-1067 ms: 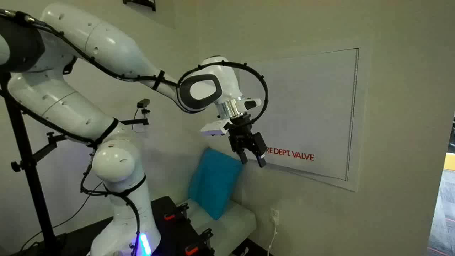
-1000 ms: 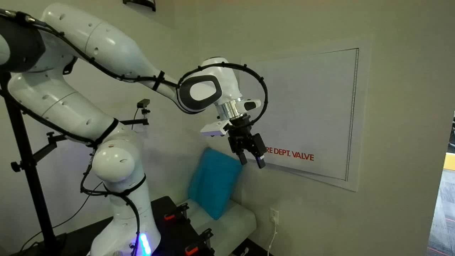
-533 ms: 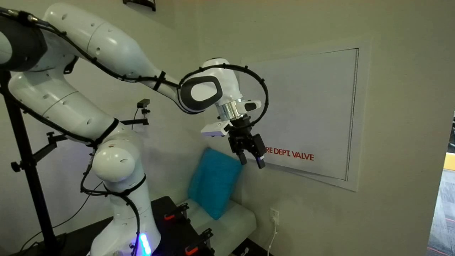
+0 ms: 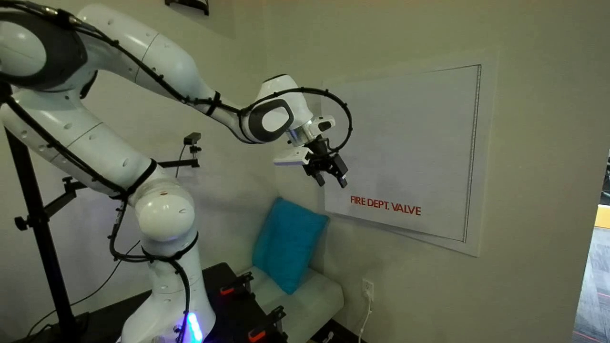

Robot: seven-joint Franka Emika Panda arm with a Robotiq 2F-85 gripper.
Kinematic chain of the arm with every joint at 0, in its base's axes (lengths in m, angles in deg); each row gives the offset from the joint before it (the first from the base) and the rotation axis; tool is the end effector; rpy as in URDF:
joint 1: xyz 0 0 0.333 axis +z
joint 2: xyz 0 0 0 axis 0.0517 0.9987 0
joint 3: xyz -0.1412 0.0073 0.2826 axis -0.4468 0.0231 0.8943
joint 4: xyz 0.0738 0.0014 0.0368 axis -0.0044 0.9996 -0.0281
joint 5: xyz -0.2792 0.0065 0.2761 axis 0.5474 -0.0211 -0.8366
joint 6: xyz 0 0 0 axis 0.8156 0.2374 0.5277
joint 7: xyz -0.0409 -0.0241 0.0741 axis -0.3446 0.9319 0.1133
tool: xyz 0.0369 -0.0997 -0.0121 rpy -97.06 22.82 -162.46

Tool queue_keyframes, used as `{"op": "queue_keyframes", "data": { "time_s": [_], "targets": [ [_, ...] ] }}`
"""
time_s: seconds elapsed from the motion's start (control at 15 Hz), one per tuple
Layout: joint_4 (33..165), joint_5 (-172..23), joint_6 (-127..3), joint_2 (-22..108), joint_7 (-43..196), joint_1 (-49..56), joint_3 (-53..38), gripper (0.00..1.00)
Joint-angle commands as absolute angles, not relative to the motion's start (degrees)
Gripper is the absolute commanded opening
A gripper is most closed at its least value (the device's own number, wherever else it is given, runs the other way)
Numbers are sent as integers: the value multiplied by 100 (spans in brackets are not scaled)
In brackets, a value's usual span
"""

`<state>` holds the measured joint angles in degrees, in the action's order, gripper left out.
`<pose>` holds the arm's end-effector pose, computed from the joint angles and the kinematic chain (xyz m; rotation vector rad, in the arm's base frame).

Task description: Open the door

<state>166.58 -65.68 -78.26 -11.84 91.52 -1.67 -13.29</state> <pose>0.3582 -0.0851 0.4476 2.9111 0.1406 0.7263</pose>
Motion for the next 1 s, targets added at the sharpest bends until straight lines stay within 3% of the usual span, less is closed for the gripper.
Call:
{"op": "queue_keyframes", "data": {
  "time_s": [0.0, 0.47, 0.93],
  "targets": [
    [16471, -6918, -8771, -753, 8458, 48, -710, 100],
    [15662, -7131, -9660, 163, 7311, 29, 448, 100],
    [15697, -7099, -9517, 95, 7492, 148, 373, 100]
  ]
}}
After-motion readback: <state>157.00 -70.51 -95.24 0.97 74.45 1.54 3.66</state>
